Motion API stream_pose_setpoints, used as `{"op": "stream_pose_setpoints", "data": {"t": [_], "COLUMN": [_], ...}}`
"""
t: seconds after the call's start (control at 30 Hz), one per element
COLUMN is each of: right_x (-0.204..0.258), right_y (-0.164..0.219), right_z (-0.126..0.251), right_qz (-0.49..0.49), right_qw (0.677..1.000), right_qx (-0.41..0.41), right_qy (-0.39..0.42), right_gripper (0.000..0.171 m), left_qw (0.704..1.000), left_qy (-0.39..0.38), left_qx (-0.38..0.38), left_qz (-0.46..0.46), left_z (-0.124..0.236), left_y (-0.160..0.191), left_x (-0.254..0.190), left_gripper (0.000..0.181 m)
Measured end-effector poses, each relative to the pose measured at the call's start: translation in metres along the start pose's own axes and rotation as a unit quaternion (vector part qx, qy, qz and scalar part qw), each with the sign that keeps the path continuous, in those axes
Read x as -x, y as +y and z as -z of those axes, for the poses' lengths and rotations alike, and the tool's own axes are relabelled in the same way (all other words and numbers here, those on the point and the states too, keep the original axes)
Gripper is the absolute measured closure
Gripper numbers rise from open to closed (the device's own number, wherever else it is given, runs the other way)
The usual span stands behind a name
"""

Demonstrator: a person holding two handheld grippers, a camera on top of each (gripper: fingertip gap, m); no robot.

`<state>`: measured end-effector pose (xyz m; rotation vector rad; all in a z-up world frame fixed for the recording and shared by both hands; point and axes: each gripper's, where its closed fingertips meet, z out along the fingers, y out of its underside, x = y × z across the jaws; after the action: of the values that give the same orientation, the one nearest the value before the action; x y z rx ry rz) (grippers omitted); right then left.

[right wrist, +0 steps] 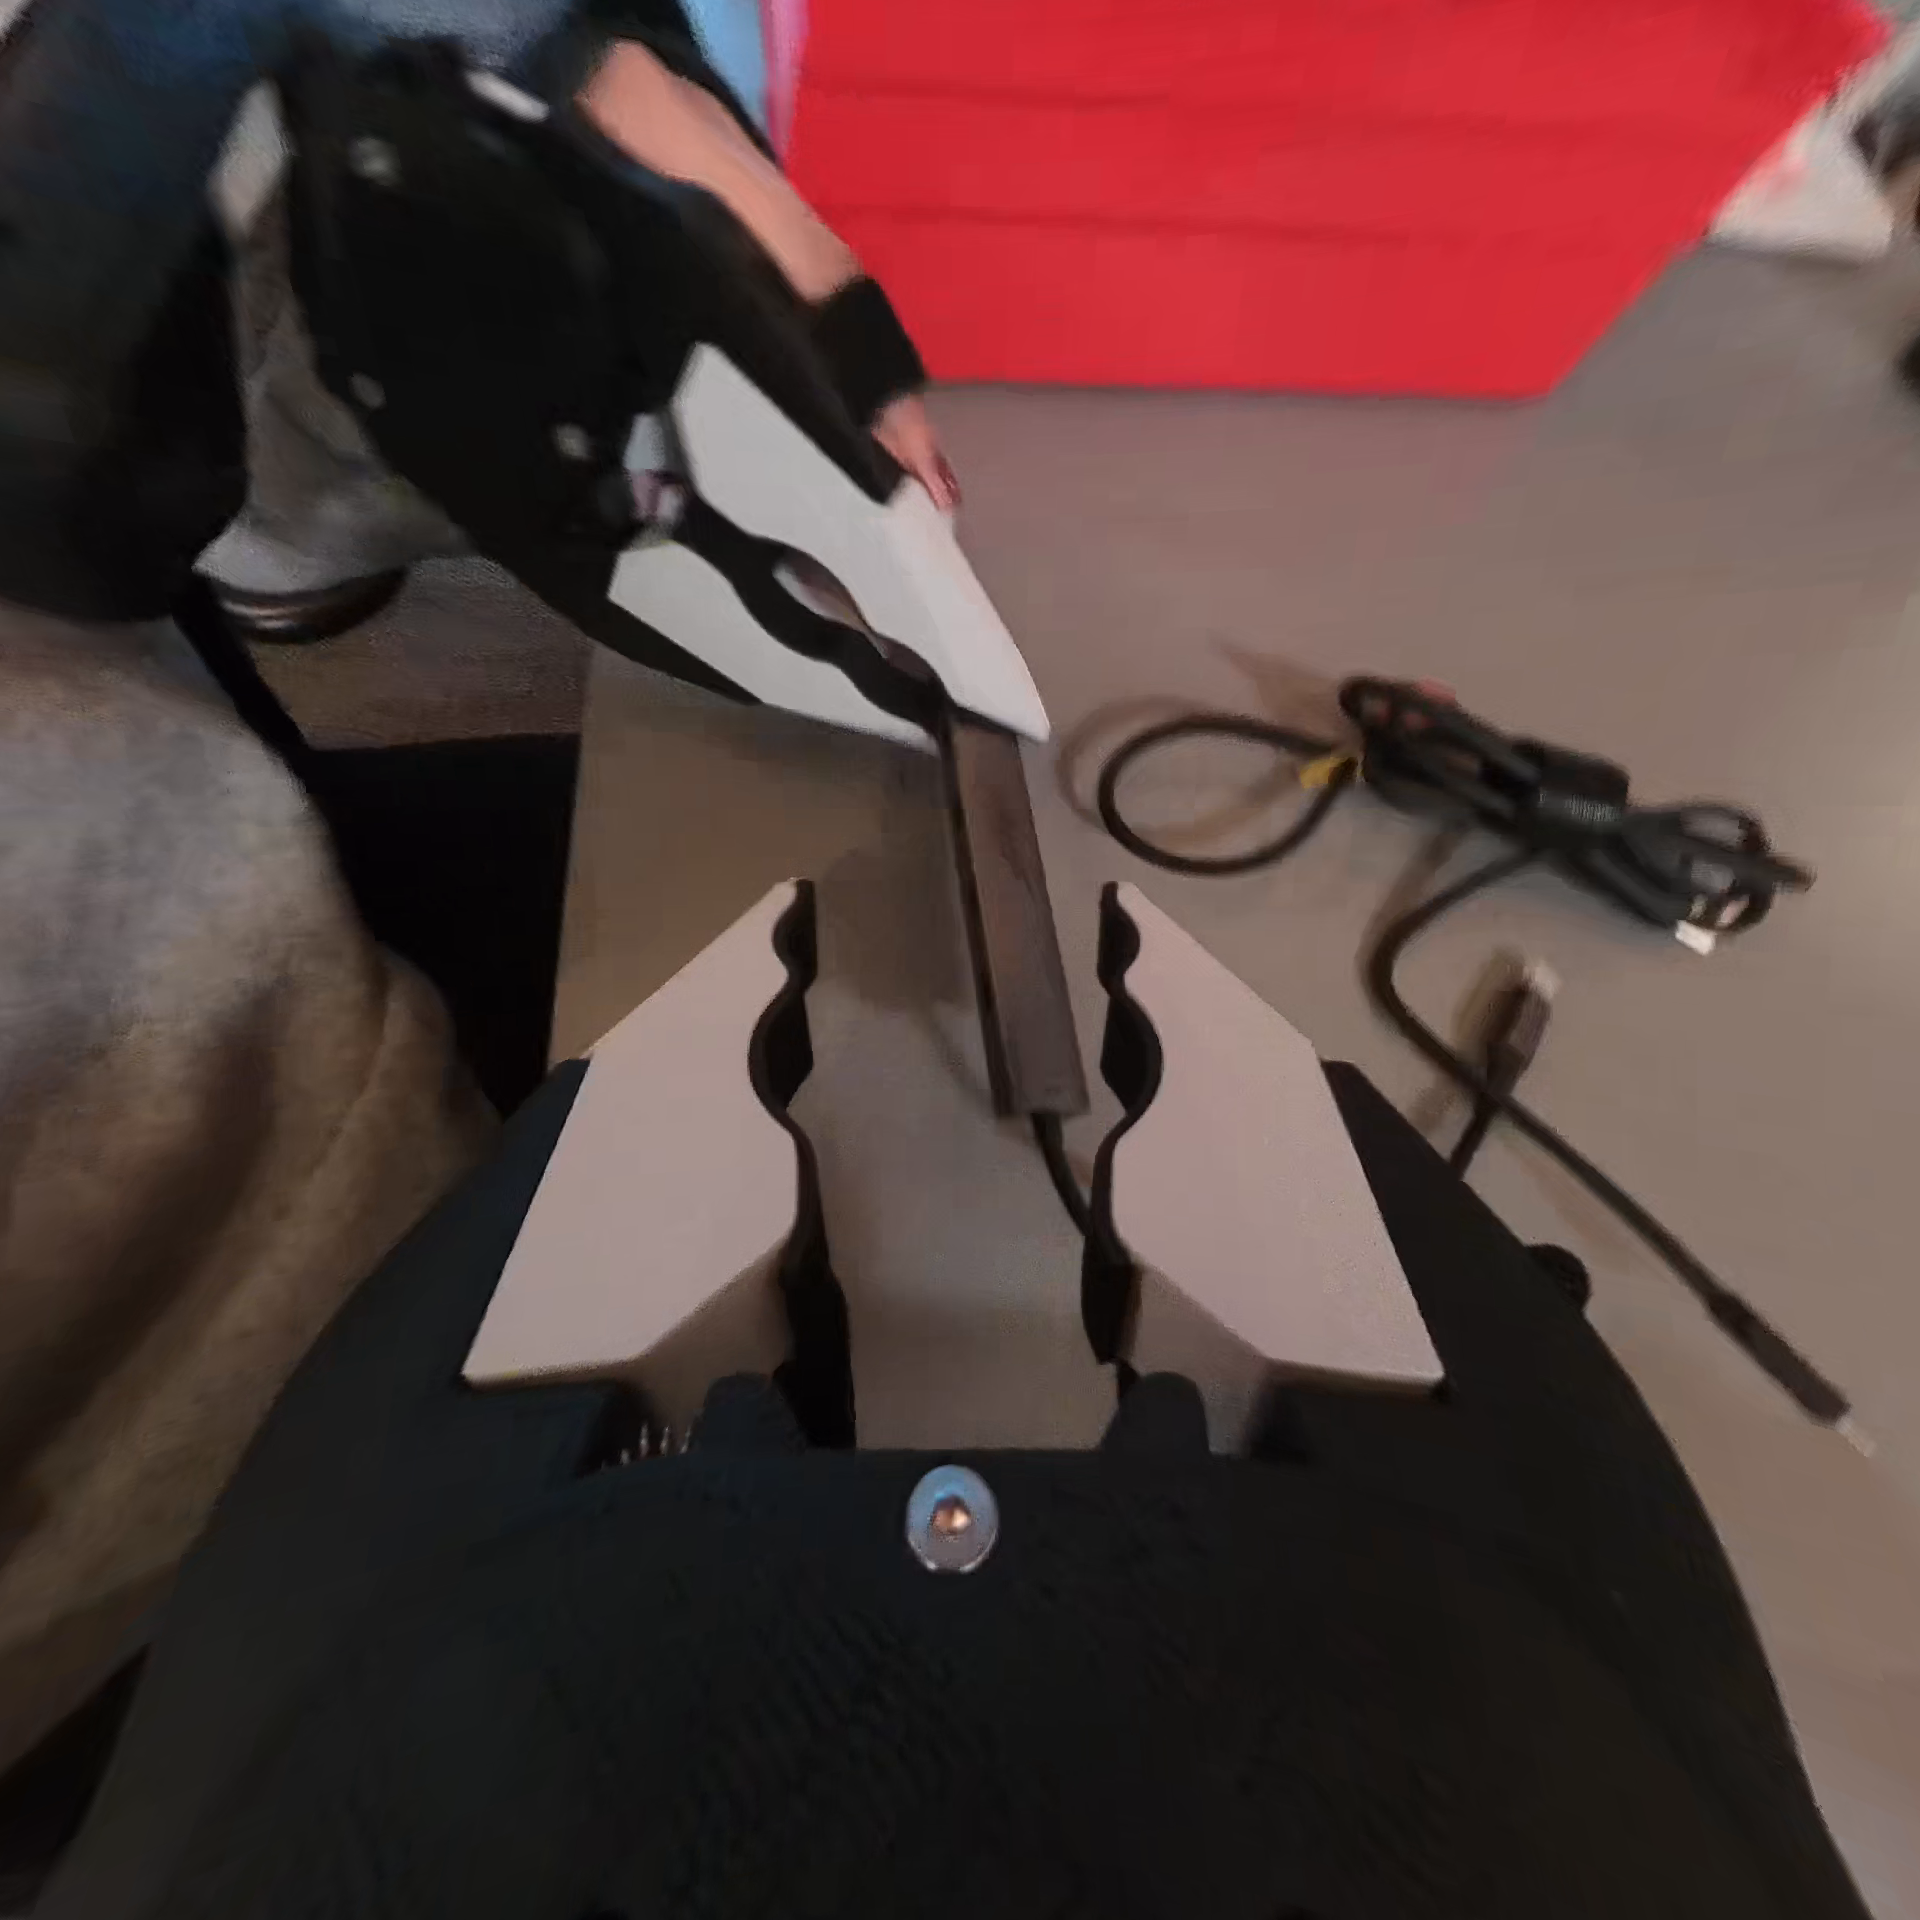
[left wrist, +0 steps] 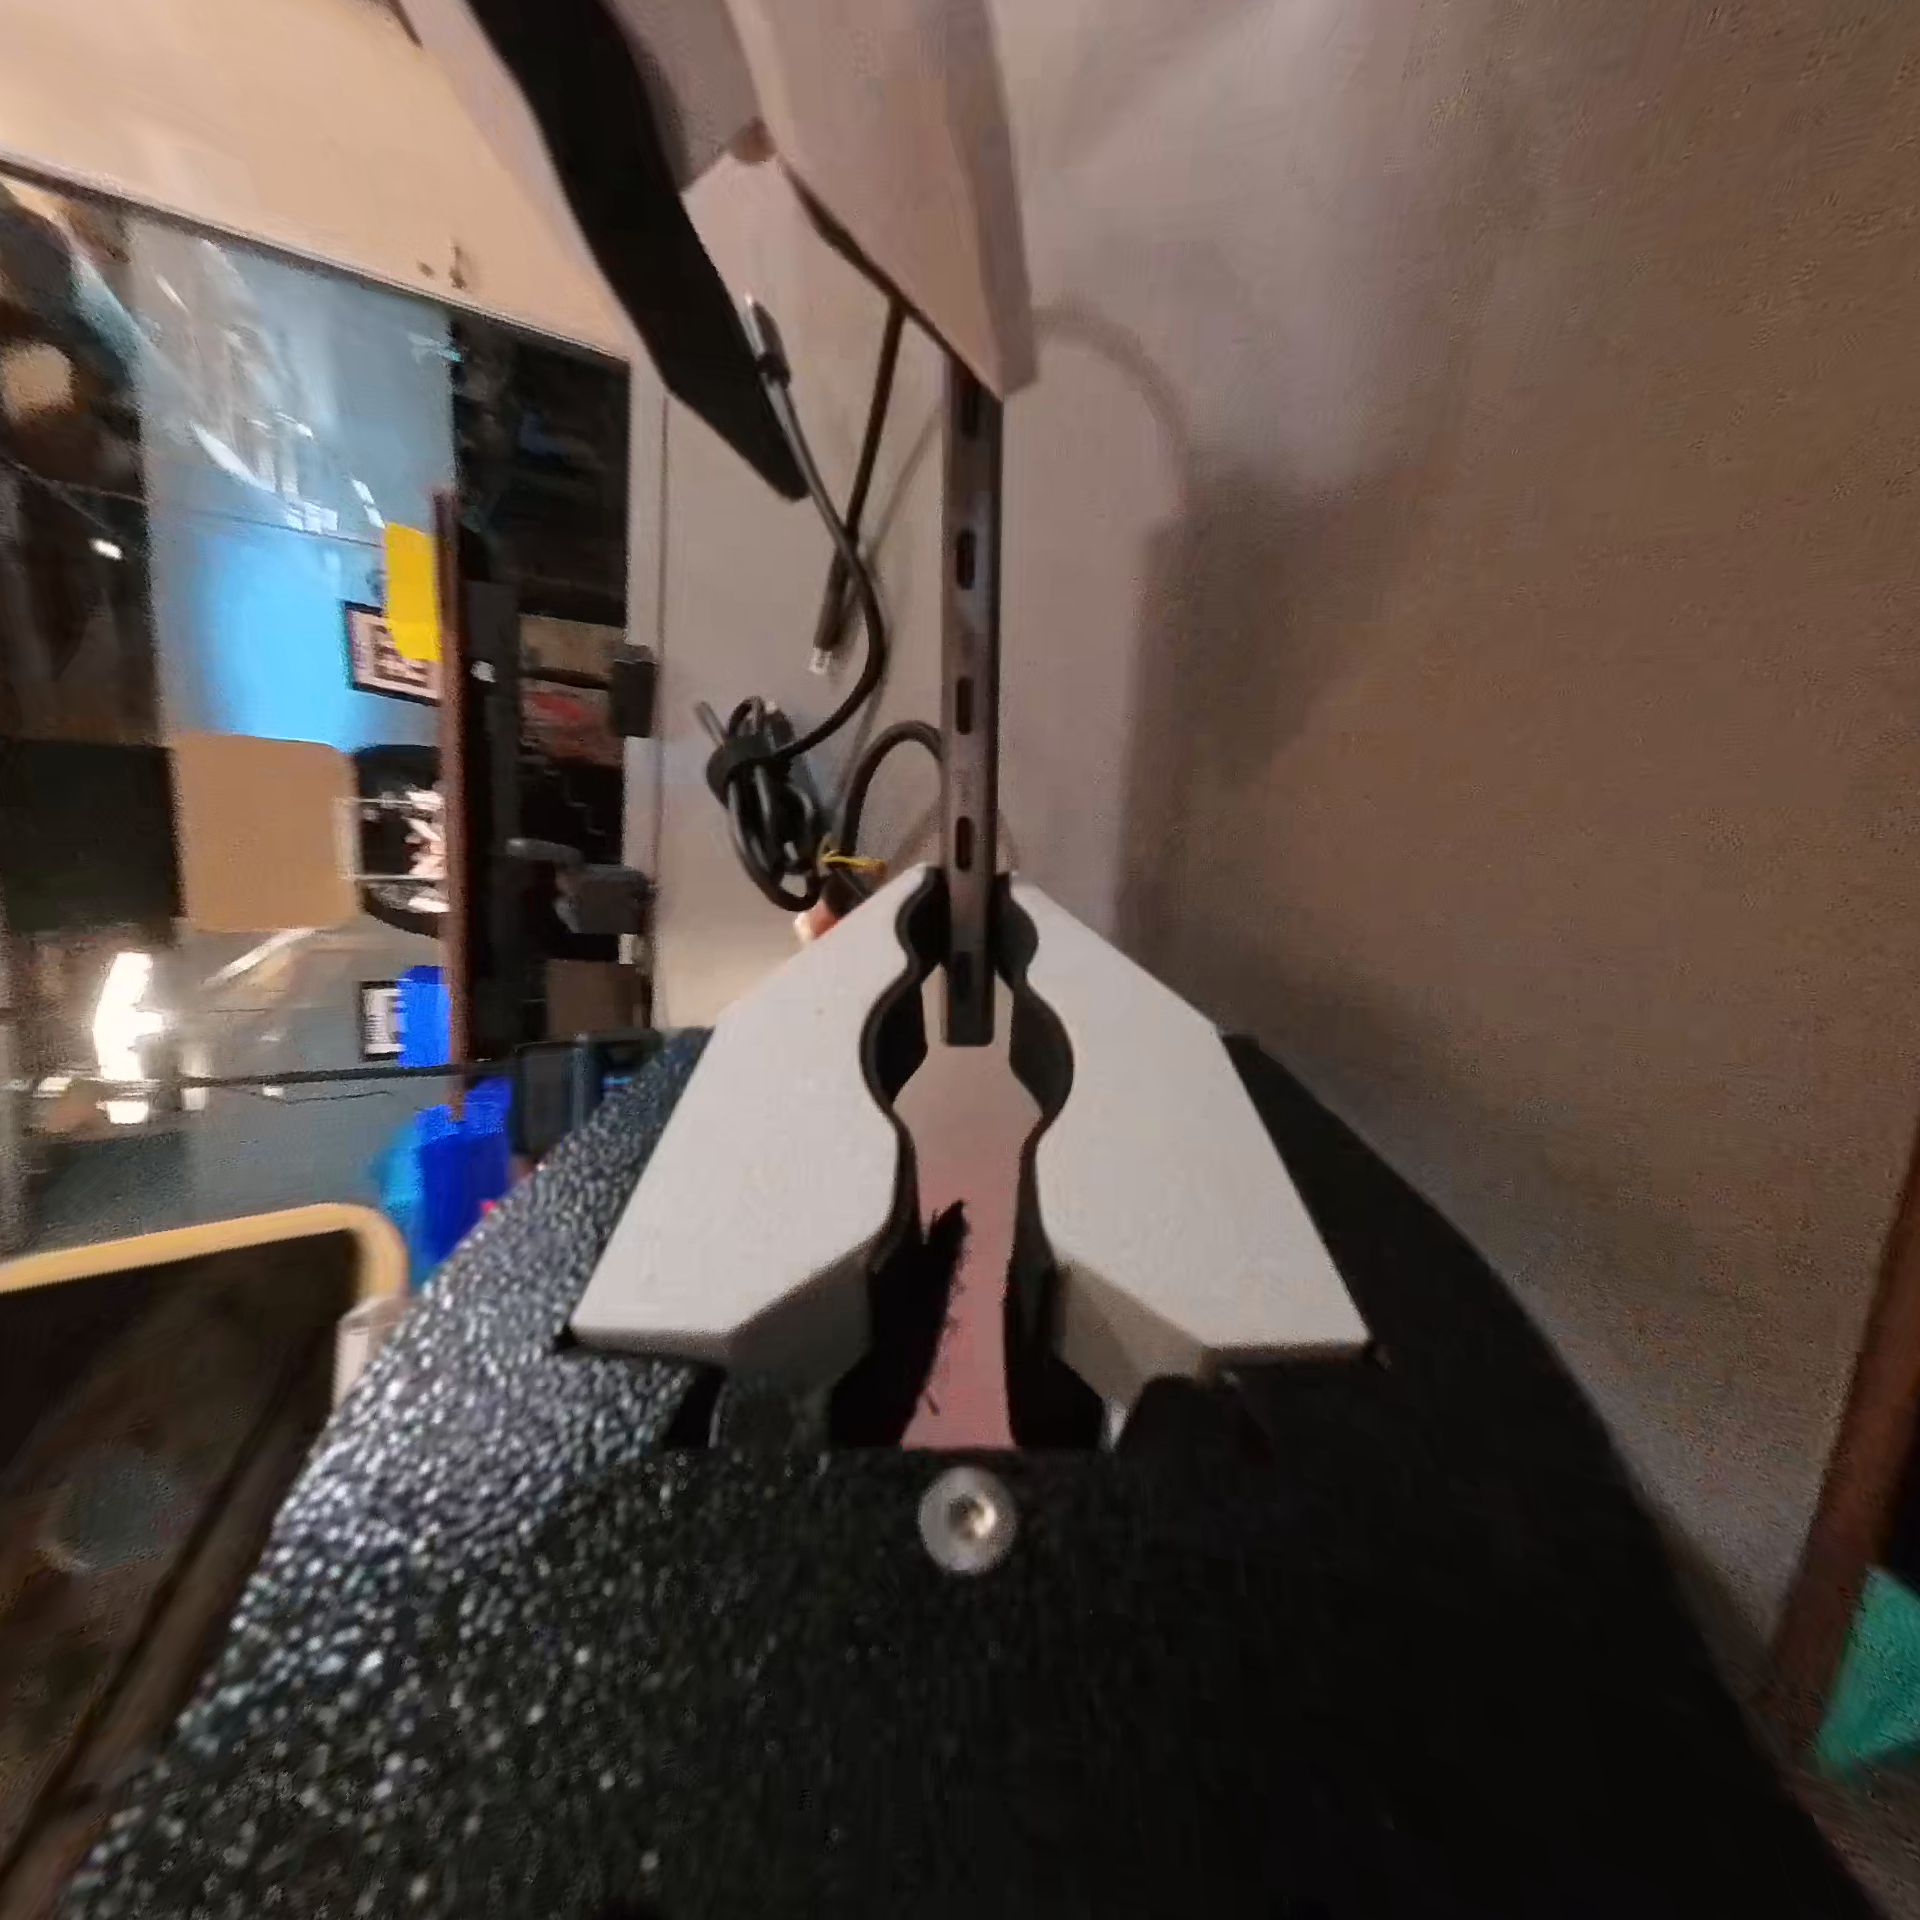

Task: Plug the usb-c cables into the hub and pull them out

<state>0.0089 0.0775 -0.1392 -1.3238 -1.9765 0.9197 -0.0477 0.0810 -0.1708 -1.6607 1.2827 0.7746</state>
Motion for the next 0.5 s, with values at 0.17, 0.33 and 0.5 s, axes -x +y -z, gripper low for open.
{"op": "stream_pose_setpoints", "data": {"t": [0.17, 0.33, 0.5], "right_x": [-0.007, 0.0, 0.023], "right_y": [0.014, 0.003, -0.012], "right_z": [-0.008, -0.002, 0.006], "right_qz": [0.166, 0.212, 0.167], "right_qw": [0.978, 0.973, 0.985], "right_qx": [0.082, 0.045, -0.045], "right_qy": [0.093, 0.086, -0.004], "right_gripper": [0.155, 0.163, 0.164], "left_qw": [0.995, 0.977, 0.91], "left_qy": [0.055, 0.062, 0.157], "left_qx": [-0.026, -0.125, -0.24], "left_qz": [0.076, 0.162, 0.298], "left_z": [0.011, 0.025, 0.047], "left_y": [-0.016, -0.028, -0.051], "left_x": [-0.002, 0.005, 0.009], "left_gripper": [0.173, 0.147, 0.126]}}
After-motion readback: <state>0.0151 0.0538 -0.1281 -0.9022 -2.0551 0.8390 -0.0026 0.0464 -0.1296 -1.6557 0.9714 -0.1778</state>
